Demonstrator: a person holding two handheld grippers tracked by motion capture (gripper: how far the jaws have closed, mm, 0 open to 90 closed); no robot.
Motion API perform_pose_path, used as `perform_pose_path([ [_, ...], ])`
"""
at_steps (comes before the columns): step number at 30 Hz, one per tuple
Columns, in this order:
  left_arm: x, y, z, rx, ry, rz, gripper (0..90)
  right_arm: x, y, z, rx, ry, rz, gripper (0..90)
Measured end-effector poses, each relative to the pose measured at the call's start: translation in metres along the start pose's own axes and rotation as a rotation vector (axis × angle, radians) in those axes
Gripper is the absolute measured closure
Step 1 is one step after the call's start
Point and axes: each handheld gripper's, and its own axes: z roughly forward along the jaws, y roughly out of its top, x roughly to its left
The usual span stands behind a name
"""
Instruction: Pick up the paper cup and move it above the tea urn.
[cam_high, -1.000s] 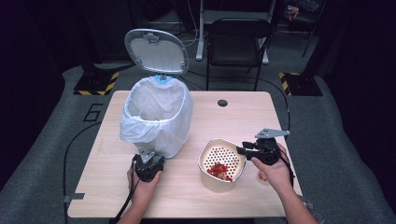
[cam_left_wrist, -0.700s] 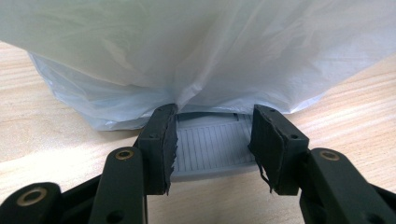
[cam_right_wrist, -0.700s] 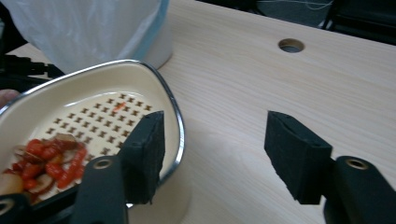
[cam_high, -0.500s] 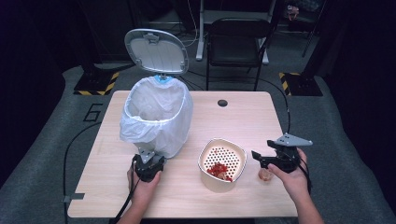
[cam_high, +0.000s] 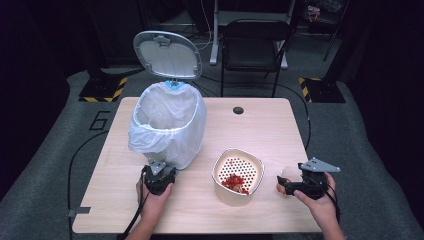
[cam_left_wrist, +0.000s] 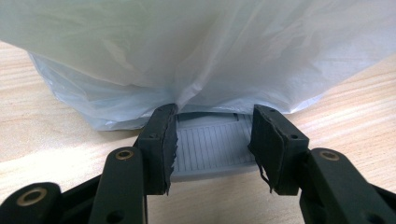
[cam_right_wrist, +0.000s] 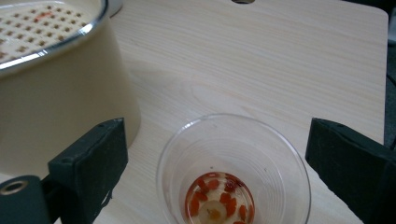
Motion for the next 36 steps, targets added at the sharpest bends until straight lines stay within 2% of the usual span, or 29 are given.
perform_pose_path([
  [1,0.0,0.0,0.0,0.0,0.0,0.0,50.8,0.0,-0.002,0.002,0.005,-0.002,0.015,5.9],
  [10,0.001,0.0,0.0,0.006,0.002,0.012,50.9,-0.006,-0.017,0.014,0.042,0.008,-0.002,17.6],
  [13,0.001,0.0,0.0,0.001,0.004,0.008,50.9,-0.007,-0.019,0.016,0.042,0.005,0.01,18.0],
  [16,0.001,0.0,0.0,0.003,0.004,0.011,50.8,-0.008,-0.021,0.018,0.042,0.022,0.021,19.4],
  [21,0.001,0.0,0.0,0.002,0.002,0.009,50.8,-0.009,-0.024,0.021,0.058,0.029,-0.004,21.1],
  [22,0.001,0.0,-0.001,0.011,0.003,0.019,50.8,-0.009,-0.024,0.022,0.061,0.029,-0.002,22.3],
  [24,0.001,0.0,-0.001,0.009,-0.001,0.018,50.8,-0.01,-0.026,0.023,0.074,0.035,-0.004,25.1],
  [25,-0.001,-0.001,0.0,0.01,-0.027,-0.025,50.9,-0.009,-0.027,0.024,0.075,0.039,0.007,27.3],
  [26,0.0,0.0,0.0,0.013,-0.022,-0.008,50.9,-0.01,-0.027,0.024,0.071,0.035,0.014,27.9],
  [28,-0.001,0.0,0.001,0.0,-0.019,-0.022,50.9,-0.012,-0.027,0.023,0.069,0.049,0.001,31.8],
  [29,0.001,0.0,0.0,0.002,0.002,0.005,50.9,-0.011,-0.026,0.022,0.073,0.046,0.015,32.9],
  [30,0.001,0.0,-0.001,0.012,-0.004,0.013,50.8,-0.012,-0.025,0.022,0.073,0.046,0.013,34.1],
  [31,0.0,0.0,0.0,-0.003,-0.002,-0.003,50.8,-0.013,-0.024,0.021,0.08,0.06,0.003,35.2],
  [32,0.001,0.0,-0.001,0.014,0.001,0.017,50.8,-0.013,-0.022,0.021,0.081,0.062,-0.005,35.5],
  [36,0.001,0.0,-0.001,0.01,0.0,0.017,50.8,-0.014,-0.007,0.017,0.074,0.064,-0.042,35.9],
])
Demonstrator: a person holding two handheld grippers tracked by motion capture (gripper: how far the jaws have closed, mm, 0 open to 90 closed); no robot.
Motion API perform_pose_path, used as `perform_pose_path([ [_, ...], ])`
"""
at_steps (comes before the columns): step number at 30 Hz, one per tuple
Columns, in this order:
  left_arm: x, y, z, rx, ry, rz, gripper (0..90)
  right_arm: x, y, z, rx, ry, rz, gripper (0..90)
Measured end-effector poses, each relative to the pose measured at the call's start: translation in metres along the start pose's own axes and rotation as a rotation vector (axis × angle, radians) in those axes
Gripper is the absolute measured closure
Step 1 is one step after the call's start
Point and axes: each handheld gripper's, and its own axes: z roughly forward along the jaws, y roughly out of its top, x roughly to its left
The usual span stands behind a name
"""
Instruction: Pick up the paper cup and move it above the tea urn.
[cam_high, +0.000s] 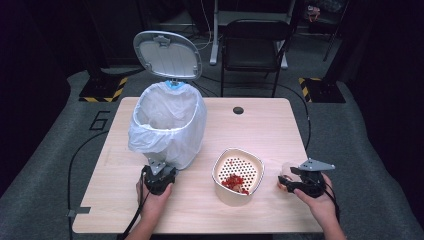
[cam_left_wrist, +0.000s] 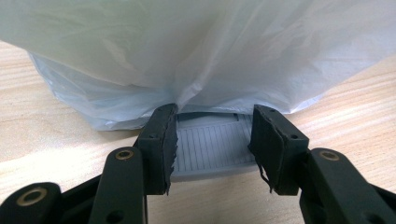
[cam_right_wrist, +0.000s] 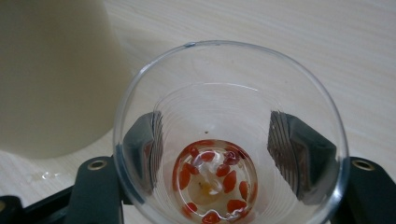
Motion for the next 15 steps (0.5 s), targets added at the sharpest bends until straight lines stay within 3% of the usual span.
perform_pose_path([
  [3,0.0,0.0,0.0,-0.002,0.001,0.001,50.8,0.0,0.01,-0.002,-0.015,0.001,-0.01,35.9],
  [4,0.0,0.0,0.0,-0.001,0.001,0.001,50.8,-0.001,0.021,-0.004,-0.024,0.009,-0.03,35.9],
  [6,-0.001,0.0,0.001,0.003,-0.021,-0.026,50.9,-0.002,0.032,-0.005,-0.036,0.02,-0.048,35.9],
  [9,-0.002,-0.001,0.001,-0.002,-0.021,-0.029,50.8,-0.002,0.048,-0.005,-0.056,0.042,-0.073,35.9],
  [10,0.0,0.0,0.0,-0.001,-0.001,-0.001,50.8,-0.001,0.054,-0.005,-0.063,0.042,-0.087,36.0],
  [11,0.0,0.0,0.0,-0.001,-0.004,-0.004,50.8,-0.001,0.059,-0.005,-0.062,0.043,-0.099,36.0],
  [12,-0.002,-0.001,0.001,-0.001,-0.022,-0.032,50.8,-0.001,0.063,-0.005,-0.067,0.046,-0.107,36.0],
  [13,0.0,0.0,0.0,0.0,-0.002,-0.001,50.9,0.0,0.067,-0.004,-0.074,0.05,-0.114,36.1],
  [15,0.0,0.0,0.0,0.0,0.0,0.001,50.9,0.0,0.076,-0.002,-0.072,0.049,-0.131,36.2],
])
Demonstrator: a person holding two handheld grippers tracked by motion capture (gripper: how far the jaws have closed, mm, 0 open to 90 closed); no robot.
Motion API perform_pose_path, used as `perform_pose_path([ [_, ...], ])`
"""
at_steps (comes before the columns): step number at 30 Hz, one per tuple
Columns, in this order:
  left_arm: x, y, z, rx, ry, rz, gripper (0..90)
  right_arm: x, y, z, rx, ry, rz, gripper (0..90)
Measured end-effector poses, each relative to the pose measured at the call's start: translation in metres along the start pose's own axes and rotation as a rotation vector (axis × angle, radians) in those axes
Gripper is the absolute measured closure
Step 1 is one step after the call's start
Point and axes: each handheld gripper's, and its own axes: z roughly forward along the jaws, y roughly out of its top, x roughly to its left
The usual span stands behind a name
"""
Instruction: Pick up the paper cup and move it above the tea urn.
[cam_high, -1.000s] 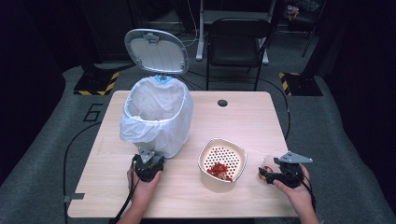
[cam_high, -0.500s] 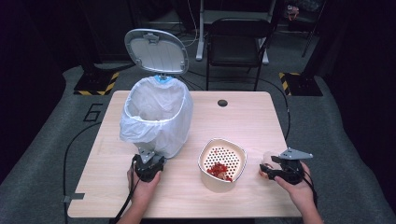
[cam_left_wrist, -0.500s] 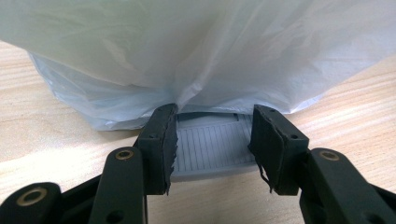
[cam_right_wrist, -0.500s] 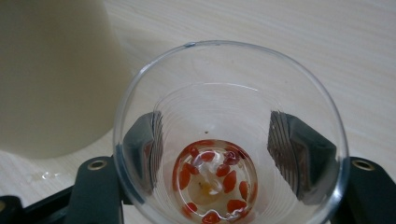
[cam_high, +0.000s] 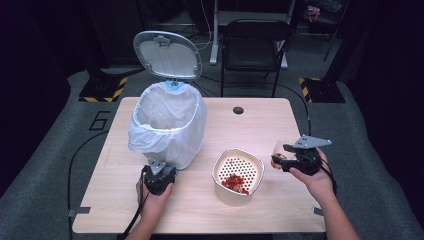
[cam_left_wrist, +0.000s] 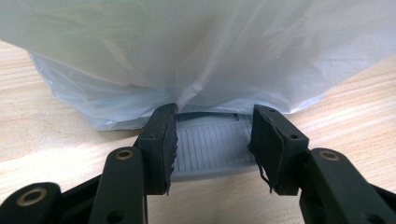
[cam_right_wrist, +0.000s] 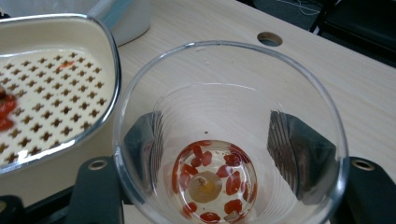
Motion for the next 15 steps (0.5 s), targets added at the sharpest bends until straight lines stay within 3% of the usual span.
perform_pose_path([
  [2,0.0,0.0,0.0,-0.001,0.0,-0.001,50.9,0.0,0.008,0.003,0.003,-0.008,-0.017,36.3],
  [4,-0.003,-0.001,0.002,-0.019,-0.021,-0.052,50.9,-0.001,0.014,0.006,-0.002,-0.014,-0.039,36.3],
  [9,-0.003,-0.001,0.002,-0.018,-0.02,-0.048,50.9,-0.002,0.028,0.013,-0.016,0.001,-0.055,36.3],
  [10,-0.001,-0.001,0.001,0.002,-0.02,-0.023,50.9,-0.003,0.031,0.014,-0.016,0.003,-0.069,36.3],
  [12,-0.003,-0.001,0.002,-0.019,-0.019,-0.049,50.9,-0.003,0.037,0.016,-0.016,0.001,-0.085,36.2],
  [15,-0.003,-0.001,0.002,-0.018,-0.019,-0.048,50.9,-0.003,0.045,0.019,-0.025,0.007,-0.104,36.1],
])
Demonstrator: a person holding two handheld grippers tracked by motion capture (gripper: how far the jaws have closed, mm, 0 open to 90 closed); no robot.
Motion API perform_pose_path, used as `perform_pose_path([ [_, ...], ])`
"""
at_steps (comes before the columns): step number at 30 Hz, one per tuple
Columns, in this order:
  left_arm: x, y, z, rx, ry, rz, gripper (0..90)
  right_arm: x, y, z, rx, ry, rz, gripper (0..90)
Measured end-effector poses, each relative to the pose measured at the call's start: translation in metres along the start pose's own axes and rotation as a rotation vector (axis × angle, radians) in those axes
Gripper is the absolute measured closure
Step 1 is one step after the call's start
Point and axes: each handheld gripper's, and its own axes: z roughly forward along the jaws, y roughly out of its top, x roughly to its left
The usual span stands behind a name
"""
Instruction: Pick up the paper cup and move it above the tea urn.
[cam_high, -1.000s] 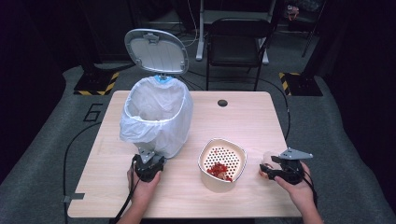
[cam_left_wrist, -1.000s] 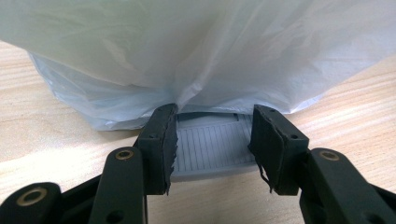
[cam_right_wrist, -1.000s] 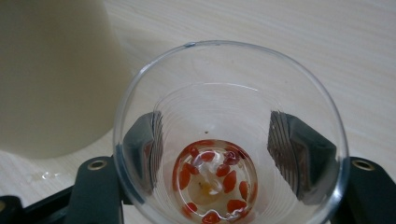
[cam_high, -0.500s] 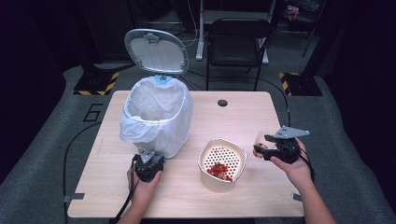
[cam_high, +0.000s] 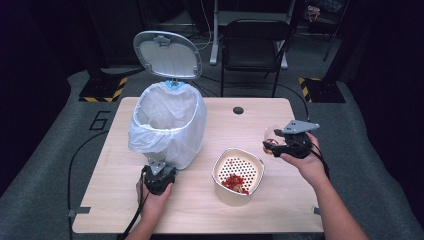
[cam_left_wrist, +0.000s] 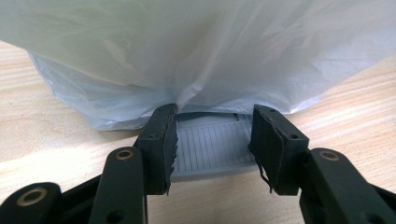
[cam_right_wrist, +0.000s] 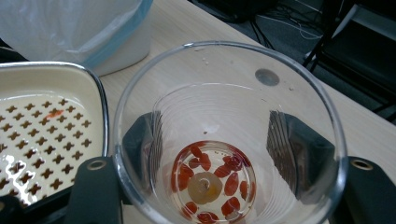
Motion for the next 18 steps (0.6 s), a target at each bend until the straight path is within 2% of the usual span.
perform_pose_path([
  [1,0.001,0.0,-0.001,0.01,0.0,0.012,50.9,-0.001,0.002,0.001,-0.006,0.004,-0.008,36.1],
  [3,0.0,0.0,0.0,0.001,0.0,0.001,50.8,-0.001,0.005,0.002,-0.011,0.009,-0.009,36.1],
  [4,0.0,0.0,0.0,0.005,0.0,0.006,50.8,-0.003,0.01,0.004,-0.022,0.032,-0.006,36.0],
  [6,0.0,0.0,0.0,-0.002,-0.003,-0.008,50.9,-0.004,0.013,0.007,-0.028,0.041,-0.013,36.1],
  [9,0.001,0.0,-0.001,0.011,0.0,0.014,50.9,-0.005,0.019,0.009,-0.04,0.071,-0.011,36.3],
  [10,0.0,0.0,0.0,0.0,0.0,0.0,50.9,-0.005,0.021,0.01,-0.041,0.083,-0.014,36.3],
  [11,0.001,0.0,0.0,0.008,0.001,0.01,50.9,-0.004,0.022,0.011,-0.051,0.091,-0.011,36.4],
  [14,0.001,0.0,-0.001,0.01,0.0,0.009,50.9,-0.002,0.026,0.013,-0.062,0.113,-0.03,36.4],
  [17,0.001,0.0,-0.001,0.01,0.0,0.007,50.9,0.001,0.031,0.015,-0.068,0.124,-0.073,36.4],
  [18,0.001,0.0,-0.001,0.021,-0.002,0.02,50.9,0.002,0.032,0.015,-0.069,0.127,-0.082,36.5],
])
